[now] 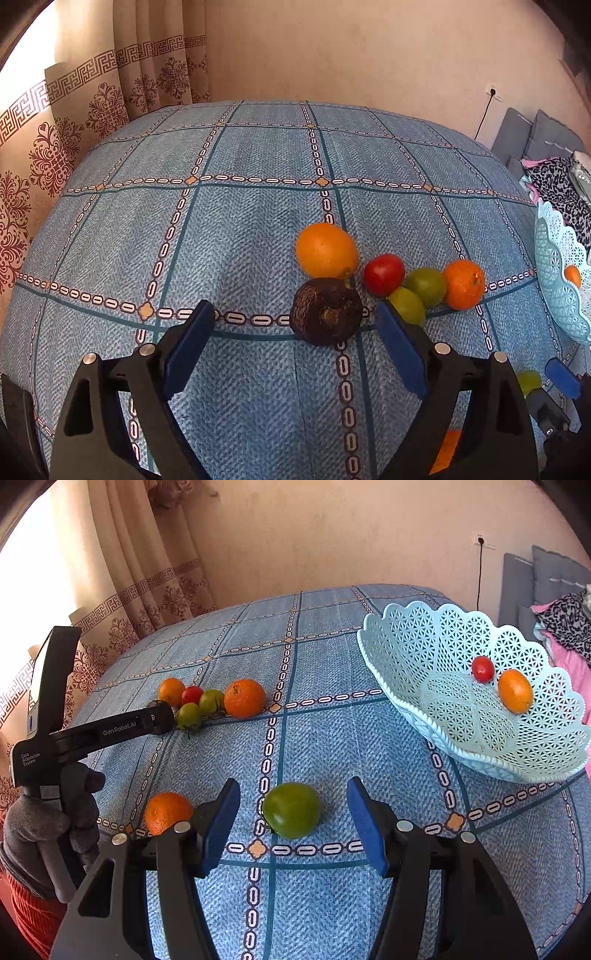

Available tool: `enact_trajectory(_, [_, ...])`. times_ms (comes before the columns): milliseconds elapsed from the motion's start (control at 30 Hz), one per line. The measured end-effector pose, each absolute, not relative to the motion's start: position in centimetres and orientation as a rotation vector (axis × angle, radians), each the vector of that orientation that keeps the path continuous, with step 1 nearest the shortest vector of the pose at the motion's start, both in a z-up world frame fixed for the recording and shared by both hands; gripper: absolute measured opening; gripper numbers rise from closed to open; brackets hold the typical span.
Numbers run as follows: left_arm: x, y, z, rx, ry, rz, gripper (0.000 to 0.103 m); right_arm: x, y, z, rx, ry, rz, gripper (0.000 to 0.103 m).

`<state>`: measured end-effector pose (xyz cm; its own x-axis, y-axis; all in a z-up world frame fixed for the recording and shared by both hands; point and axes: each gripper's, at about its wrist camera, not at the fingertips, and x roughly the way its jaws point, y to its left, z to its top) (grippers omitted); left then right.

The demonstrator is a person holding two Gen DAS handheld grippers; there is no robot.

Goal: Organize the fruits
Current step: 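Grasp the dark brown fruit with the left tool while the right tool grasps the green tomato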

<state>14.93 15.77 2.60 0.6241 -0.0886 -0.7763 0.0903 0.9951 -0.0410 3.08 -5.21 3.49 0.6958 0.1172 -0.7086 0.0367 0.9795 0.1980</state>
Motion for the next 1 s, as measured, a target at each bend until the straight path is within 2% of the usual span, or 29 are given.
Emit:
enact_trajectory(100, [15.3, 15.9, 2.2, -0.007, 0.905, -0.112, 0.08, 3.3, -5.1, 3.0, 0.195, 0.81, 0.043, 0.06])
enact_trajectory(367, [15.3, 15.6, 1.8, 0.004, 0.907, -0.126, 0.073, 3.8, -5.1, 2.0, 0.186, 0.831, 0.04, 0.06])
enact_trajectory(500, [15.1, 15.1, 1.8, 0.02, 0.902, -0.147, 0.061, 3.9, -4.9, 1.8, 0.178, 0.835, 0.037, 0.06])
enact_trajectory(667, [14.7, 14.8, 2.0, 0.019, 0.9, -0.173, 0.042, 4.1, -4.3, 1.6, 0.153, 0.846, 0.058, 0.045])
enact_trajectory(833, [14.5, 14.9, 2.1, 0.016, 0.901, -0.174, 0.042, 4.2, -3.7, 1.4, 0.126, 0.85, 0.07, 0.038])
enact_trajectory(1000, [14.1, 14.9, 2.8, 0.004, 0.885, -0.179, 0.042, 4.4, -3.7, 1.3, 0.119, 0.849, 0.074, 0.037])
